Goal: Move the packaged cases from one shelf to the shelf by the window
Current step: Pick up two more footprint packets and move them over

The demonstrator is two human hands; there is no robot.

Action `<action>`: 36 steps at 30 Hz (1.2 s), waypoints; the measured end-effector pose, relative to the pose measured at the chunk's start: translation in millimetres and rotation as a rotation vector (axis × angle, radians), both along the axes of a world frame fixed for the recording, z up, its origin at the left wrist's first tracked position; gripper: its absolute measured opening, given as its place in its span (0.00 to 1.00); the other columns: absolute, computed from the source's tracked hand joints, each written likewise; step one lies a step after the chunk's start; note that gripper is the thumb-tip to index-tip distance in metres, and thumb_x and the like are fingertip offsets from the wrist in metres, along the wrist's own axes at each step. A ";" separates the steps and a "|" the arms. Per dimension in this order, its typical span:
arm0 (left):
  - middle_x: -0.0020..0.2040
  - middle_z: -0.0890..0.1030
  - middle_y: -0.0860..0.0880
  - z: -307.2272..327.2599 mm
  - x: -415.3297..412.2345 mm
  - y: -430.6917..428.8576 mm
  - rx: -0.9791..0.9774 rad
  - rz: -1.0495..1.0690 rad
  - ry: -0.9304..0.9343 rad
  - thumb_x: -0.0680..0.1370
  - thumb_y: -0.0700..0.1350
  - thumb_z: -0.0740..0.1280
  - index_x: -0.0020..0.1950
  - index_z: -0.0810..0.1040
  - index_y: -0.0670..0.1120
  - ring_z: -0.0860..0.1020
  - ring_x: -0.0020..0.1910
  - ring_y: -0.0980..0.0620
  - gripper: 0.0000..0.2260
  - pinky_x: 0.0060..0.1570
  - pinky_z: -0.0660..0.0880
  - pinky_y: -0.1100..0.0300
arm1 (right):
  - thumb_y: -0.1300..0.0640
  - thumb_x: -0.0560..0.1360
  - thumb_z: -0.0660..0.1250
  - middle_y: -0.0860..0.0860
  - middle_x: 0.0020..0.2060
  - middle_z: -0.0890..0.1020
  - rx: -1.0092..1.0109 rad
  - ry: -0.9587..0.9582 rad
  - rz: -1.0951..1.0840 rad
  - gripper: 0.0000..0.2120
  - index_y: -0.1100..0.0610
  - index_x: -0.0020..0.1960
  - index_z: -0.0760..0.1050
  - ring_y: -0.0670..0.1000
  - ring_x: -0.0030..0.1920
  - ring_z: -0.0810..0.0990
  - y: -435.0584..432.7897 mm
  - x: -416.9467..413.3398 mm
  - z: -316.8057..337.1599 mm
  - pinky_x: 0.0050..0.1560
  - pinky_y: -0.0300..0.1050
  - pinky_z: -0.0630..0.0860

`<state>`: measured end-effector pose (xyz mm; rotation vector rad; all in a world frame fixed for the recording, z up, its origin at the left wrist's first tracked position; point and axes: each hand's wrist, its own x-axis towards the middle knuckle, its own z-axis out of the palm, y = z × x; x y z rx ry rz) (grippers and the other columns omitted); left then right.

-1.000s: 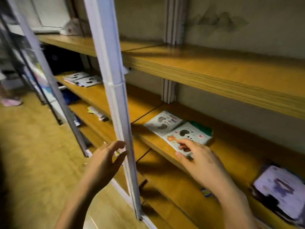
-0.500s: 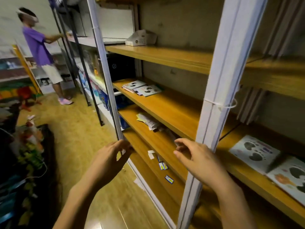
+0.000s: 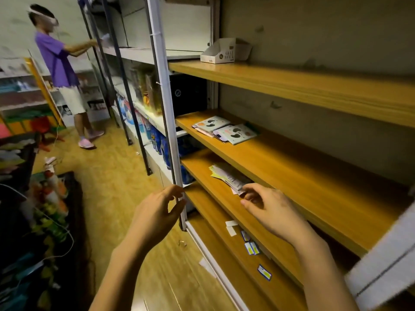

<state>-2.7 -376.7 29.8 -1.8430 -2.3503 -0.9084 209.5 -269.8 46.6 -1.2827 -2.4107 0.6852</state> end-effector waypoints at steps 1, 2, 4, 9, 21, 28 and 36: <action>0.55 0.80 0.54 -2.3 -8.5 9.6 0.002 0.008 -0.006 0.76 0.51 0.63 0.57 0.74 0.51 0.77 0.53 0.56 0.11 0.46 0.75 0.61 | 0.47 0.76 0.61 0.44 0.57 0.77 -0.005 0.003 -0.017 0.19 0.46 0.66 0.67 0.46 0.57 0.74 12.2 -8.2 -1.6 0.57 0.49 0.76; 0.54 0.80 0.54 -4.2 -17.9 21.0 0.002 0.014 -0.006 0.76 0.51 0.62 0.57 0.74 0.51 0.77 0.53 0.56 0.11 0.45 0.76 0.60 | 0.47 0.76 0.61 0.45 0.57 0.77 -0.005 0.006 -0.032 0.19 0.46 0.66 0.67 0.47 0.57 0.75 25.7 -16.9 -3.2 0.56 0.49 0.77; 0.54 0.80 0.54 -5.9 -35.0 44.3 0.009 0.016 0.000 0.76 0.51 0.63 0.57 0.74 0.51 0.77 0.52 0.56 0.11 0.45 0.75 0.61 | 0.47 0.76 0.61 0.45 0.57 0.78 -0.006 0.009 -0.055 0.19 0.47 0.66 0.68 0.47 0.56 0.76 51.8 -33.8 -6.1 0.55 0.49 0.77; 0.55 0.80 0.54 -2.7 -77.6 117.5 -0.001 -0.001 -0.004 0.76 0.51 0.63 0.57 0.74 0.51 0.77 0.51 0.56 0.11 0.45 0.73 0.63 | 0.46 0.76 0.61 0.47 0.59 0.77 -0.068 -0.005 -0.116 0.21 0.48 0.67 0.66 0.49 0.57 0.75 130.9 -82.8 -5.8 0.56 0.51 0.76; 0.56 0.79 0.52 -11.2 -144.1 270.7 0.020 -0.036 -0.040 0.76 0.53 0.62 0.59 0.73 0.50 0.77 0.51 0.55 0.14 0.49 0.75 0.60 | 0.40 0.75 0.57 0.51 0.64 0.73 -0.158 -0.047 -0.287 0.28 0.49 0.71 0.57 0.53 0.61 0.74 262.8 -150.4 -21.0 0.59 0.53 0.73; 0.59 0.78 0.50 -22.6 -175.6 362.9 -0.012 -0.099 -0.048 0.70 0.64 0.63 0.61 0.72 0.50 0.76 0.55 0.52 0.25 0.53 0.76 0.52 | 0.41 0.75 0.58 0.50 0.67 0.70 -0.186 -0.045 -0.452 0.29 0.48 0.72 0.56 0.53 0.64 0.72 297.4 -163.7 -32.0 0.63 0.55 0.71; 0.64 0.73 0.45 -29.3 -203.1 471.1 -0.311 -0.145 0.014 0.60 0.75 0.61 0.62 0.69 0.46 0.69 0.64 0.45 0.42 0.59 0.70 0.50 | 0.39 0.75 0.57 0.52 0.67 0.71 -0.200 -0.064 -0.769 0.30 0.49 0.72 0.56 0.54 0.64 0.72 319.9 -188.1 -34.7 0.63 0.55 0.71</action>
